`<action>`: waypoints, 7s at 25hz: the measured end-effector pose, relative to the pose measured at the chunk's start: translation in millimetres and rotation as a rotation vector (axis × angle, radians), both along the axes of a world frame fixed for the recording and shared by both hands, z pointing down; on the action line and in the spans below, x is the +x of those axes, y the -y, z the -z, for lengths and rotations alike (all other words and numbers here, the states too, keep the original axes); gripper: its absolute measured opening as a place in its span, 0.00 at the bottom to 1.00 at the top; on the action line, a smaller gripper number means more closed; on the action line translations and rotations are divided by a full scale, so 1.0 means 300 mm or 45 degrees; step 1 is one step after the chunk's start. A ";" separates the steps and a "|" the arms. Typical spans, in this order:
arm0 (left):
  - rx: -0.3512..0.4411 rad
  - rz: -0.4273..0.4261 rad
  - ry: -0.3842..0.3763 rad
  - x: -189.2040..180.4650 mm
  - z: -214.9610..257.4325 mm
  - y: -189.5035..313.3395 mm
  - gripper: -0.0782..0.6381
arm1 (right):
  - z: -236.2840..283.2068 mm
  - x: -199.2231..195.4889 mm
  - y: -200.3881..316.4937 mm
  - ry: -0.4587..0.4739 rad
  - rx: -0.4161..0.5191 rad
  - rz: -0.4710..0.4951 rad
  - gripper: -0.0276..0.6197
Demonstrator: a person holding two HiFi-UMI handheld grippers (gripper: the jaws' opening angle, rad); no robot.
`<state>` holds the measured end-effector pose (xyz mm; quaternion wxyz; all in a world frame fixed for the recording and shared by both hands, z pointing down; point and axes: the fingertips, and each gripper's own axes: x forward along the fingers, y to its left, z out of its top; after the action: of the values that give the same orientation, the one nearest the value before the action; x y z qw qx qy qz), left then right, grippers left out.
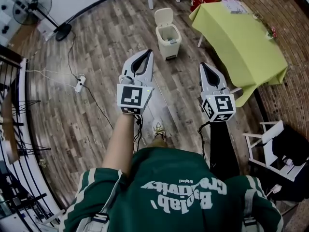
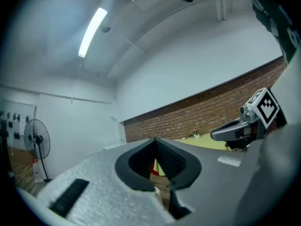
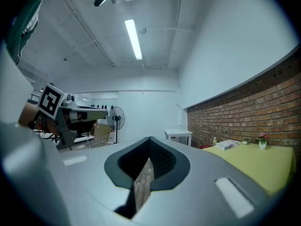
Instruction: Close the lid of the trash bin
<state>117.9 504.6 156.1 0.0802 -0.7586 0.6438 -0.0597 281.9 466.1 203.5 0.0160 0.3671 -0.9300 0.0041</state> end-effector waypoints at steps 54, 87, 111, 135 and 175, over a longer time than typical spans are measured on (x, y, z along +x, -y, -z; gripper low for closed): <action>0.057 0.009 -0.090 -0.535 -0.052 0.734 0.10 | -0.065 -0.549 0.774 -0.014 0.043 -0.085 0.04; 0.019 0.022 -0.070 -0.577 -0.070 1.661 0.10 | -0.086 -0.673 1.687 -0.006 -0.005 0.074 0.06; -0.072 0.160 -0.014 -0.682 -0.137 2.169 0.10 | -0.122 -0.857 2.242 0.041 -0.069 0.264 0.06; -0.097 0.208 -0.012 -0.734 -0.163 2.274 0.12 | -0.195 -0.927 2.328 0.079 -0.118 0.369 0.06; -0.247 -0.255 -0.009 -1.107 -0.450 2.645 0.11 | -0.426 -1.330 2.574 -0.065 -0.240 0.001 0.06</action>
<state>-214.3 -288.7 291.2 0.0097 -0.8236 0.5562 -0.1106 -117.2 -306.1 331.3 0.0741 0.3635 -0.9250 0.0823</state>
